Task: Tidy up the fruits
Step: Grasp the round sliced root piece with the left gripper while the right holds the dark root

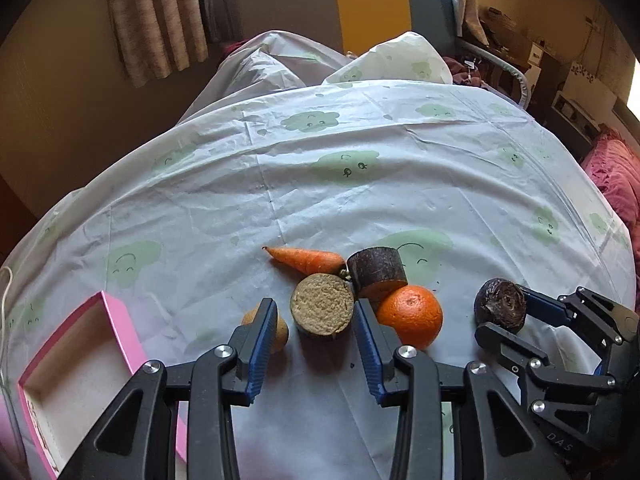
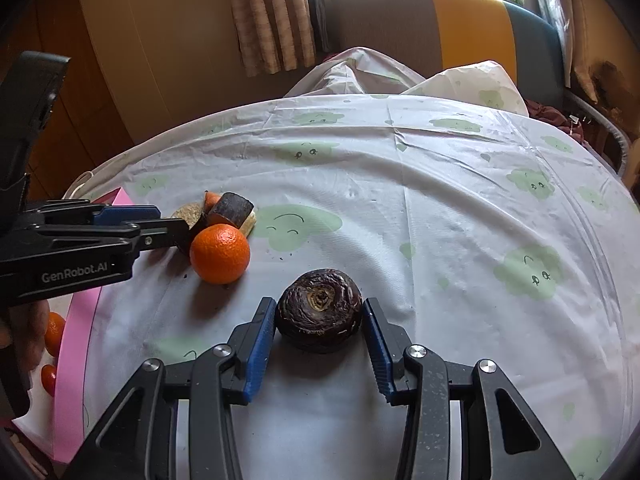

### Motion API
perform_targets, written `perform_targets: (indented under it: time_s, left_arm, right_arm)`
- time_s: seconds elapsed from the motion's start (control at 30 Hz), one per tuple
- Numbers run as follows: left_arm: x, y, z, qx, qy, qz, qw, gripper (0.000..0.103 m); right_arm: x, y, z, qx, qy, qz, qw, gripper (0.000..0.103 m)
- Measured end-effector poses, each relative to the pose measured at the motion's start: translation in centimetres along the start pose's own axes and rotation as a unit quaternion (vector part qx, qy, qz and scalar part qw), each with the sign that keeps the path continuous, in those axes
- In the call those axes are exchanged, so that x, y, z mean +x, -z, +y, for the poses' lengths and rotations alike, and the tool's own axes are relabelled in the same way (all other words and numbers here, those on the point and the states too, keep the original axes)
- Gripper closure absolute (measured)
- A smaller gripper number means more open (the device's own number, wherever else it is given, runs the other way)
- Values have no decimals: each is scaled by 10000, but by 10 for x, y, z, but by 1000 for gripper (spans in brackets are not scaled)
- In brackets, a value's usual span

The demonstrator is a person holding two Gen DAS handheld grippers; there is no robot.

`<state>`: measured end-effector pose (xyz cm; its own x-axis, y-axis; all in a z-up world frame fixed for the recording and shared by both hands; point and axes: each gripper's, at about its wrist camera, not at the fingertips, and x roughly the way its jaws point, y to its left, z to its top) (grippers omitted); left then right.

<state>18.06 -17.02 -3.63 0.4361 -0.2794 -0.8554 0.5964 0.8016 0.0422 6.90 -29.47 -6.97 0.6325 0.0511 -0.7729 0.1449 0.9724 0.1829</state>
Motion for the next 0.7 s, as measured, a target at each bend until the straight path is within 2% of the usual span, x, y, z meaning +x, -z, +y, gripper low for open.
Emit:
perform_targets:
  time_s: [0.2,0.43,0.5,0.63,0.7]
  left_arm:
    - [7,-6,-6,399,76,17,9992,63]
    - [14,-4,7,377,323,165,9986,63]
    - [14,0,8,482,345,160,9981,63]
    - [21,-5,8,377,376,253,9983,63]
    - [27,-5,6,327,391,291,9983,67]
  right_arm:
    - [0,0,-1,46,-56,-7,10000,58]
    - [0,0,-3,94,-112,-13,9999,58]
    - [0,0,-3,94,-113,-12,9999,58]
    - [0,0,-3,95,-112,-15,9999,58]
    - [0,0,-3,99,-117,-18,9999,58]
